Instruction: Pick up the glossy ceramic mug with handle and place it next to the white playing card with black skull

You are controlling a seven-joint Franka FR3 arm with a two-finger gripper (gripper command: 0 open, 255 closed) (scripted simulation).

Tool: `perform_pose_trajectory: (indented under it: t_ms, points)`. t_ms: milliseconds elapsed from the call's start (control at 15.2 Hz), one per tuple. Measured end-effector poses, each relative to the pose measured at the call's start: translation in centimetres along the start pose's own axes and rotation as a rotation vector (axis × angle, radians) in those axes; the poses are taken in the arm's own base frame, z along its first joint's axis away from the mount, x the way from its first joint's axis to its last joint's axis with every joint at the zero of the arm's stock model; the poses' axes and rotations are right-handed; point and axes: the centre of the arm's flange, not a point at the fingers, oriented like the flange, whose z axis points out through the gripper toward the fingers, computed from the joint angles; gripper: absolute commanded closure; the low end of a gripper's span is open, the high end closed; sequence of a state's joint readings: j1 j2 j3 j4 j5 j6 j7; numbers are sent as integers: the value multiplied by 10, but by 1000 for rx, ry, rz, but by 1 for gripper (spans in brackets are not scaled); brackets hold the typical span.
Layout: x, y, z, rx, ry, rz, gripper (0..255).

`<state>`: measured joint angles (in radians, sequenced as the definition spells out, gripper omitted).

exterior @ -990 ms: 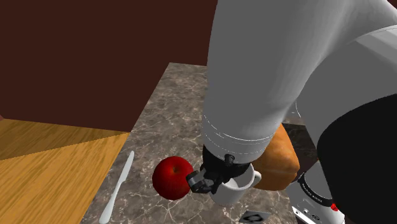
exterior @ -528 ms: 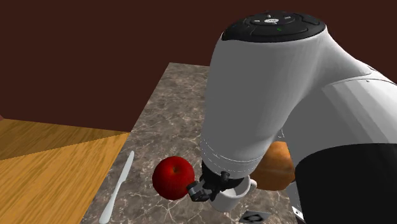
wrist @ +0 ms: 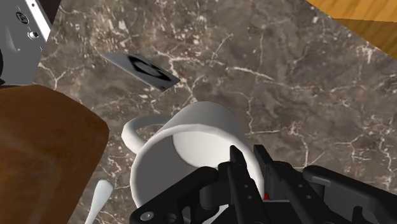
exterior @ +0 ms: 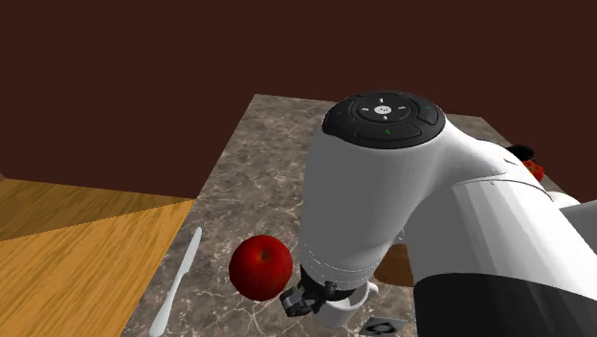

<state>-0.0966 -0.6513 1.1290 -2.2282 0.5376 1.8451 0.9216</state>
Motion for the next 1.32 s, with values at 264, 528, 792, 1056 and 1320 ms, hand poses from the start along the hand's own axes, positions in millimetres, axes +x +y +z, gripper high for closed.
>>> perform_pose_trajectory:
  t_ms: [264,528,792,1056,1320]
  points:
    - [0,-1,22,0,0,0,255]
    - [0,-2,31,0,0,0,255]
    - [0,-2,32,0,0,0,0]
    - [0,-2,32,0,0,0,0]
    - [-2,-2,16,1,1,0,0]
